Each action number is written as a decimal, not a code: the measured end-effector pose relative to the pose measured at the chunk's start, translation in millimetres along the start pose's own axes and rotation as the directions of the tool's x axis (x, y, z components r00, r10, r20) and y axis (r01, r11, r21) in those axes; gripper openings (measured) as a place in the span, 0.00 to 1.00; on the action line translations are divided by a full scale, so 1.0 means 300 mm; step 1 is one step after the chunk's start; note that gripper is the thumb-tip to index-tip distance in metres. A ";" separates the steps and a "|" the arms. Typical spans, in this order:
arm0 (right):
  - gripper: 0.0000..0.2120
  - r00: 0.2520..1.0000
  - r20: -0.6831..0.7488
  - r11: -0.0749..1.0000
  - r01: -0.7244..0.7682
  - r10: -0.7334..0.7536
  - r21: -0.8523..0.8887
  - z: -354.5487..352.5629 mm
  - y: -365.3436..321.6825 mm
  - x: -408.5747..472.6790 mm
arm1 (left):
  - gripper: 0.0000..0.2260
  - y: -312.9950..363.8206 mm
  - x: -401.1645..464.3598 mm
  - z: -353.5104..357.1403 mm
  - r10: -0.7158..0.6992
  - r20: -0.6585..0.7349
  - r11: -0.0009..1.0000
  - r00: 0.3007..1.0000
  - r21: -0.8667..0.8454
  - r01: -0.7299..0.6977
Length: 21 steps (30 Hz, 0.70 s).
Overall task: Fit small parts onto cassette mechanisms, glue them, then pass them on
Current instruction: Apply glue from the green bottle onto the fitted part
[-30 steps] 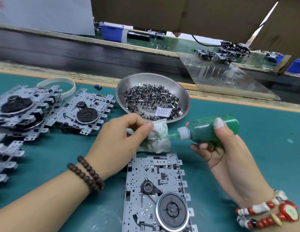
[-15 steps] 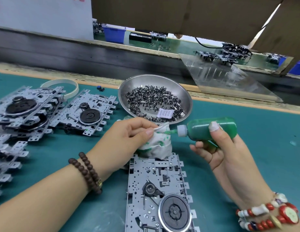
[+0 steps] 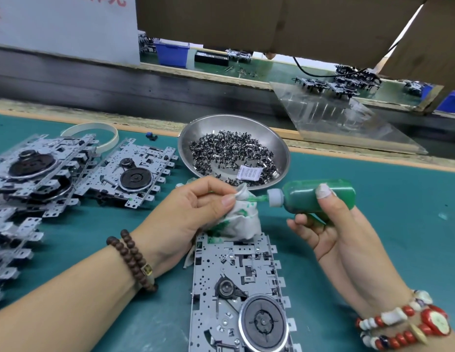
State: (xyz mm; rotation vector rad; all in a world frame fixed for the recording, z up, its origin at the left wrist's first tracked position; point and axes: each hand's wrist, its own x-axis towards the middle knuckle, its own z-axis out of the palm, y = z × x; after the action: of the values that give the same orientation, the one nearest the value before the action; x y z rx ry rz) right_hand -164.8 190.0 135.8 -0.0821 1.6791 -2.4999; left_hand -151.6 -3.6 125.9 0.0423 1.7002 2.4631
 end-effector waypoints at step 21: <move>0.12 1.000 -0.014 0.999 -0.009 0.009 0.047 -0.010 -0.013 0.004 | 0.11 -0.011 0.007 -0.015 0.016 -0.028 0.995 0.999 0.104 -0.013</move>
State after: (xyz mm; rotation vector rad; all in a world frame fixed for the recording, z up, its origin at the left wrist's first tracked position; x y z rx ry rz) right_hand -166.6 194.1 138.2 -0.0526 1.6211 -2.5374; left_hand -153.9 -6.2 121.2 0.0305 1.8448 2.3949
